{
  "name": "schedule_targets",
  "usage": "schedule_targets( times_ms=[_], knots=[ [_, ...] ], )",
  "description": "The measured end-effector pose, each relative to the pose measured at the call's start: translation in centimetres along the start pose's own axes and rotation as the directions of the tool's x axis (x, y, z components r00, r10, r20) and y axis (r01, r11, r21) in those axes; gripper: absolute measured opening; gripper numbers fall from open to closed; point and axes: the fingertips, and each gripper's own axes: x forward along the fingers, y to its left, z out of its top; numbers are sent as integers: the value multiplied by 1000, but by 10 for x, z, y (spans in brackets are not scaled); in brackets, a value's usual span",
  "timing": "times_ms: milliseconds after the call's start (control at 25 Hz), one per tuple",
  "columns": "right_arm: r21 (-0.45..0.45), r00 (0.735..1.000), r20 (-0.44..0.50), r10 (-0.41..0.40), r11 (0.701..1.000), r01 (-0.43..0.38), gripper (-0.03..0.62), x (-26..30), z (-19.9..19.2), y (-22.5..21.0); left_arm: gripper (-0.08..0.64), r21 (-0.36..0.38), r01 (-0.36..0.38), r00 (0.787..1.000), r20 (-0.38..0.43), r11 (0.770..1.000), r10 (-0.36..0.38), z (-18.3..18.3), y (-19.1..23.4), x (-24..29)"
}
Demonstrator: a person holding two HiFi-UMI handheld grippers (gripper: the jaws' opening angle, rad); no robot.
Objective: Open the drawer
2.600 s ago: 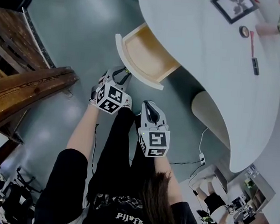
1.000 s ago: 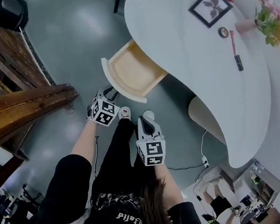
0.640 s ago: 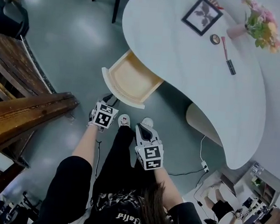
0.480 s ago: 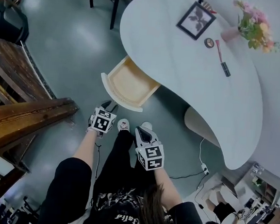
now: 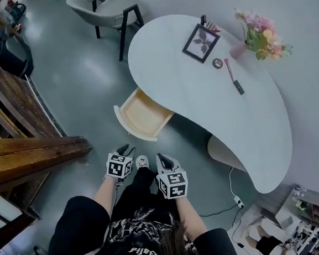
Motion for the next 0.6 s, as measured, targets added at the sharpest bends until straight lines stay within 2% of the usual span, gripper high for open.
schedule_targets(
  times_ms=[80,280,600],
  knots=[
    [14,999,27,-16,1000,16,26,-6,8,-3,141,-29,11,999,49,1000,-10,11,-9,-8],
    [34,995,85,-54,998,51,26,-26,20,-5,141,36,26,994,106,999,-30,27,-27,-33],
    [95,980,172,-105,991,89,26,-42,42,-18,140,70,23,975,220,997,-38,63,-46,-64]
  ],
)
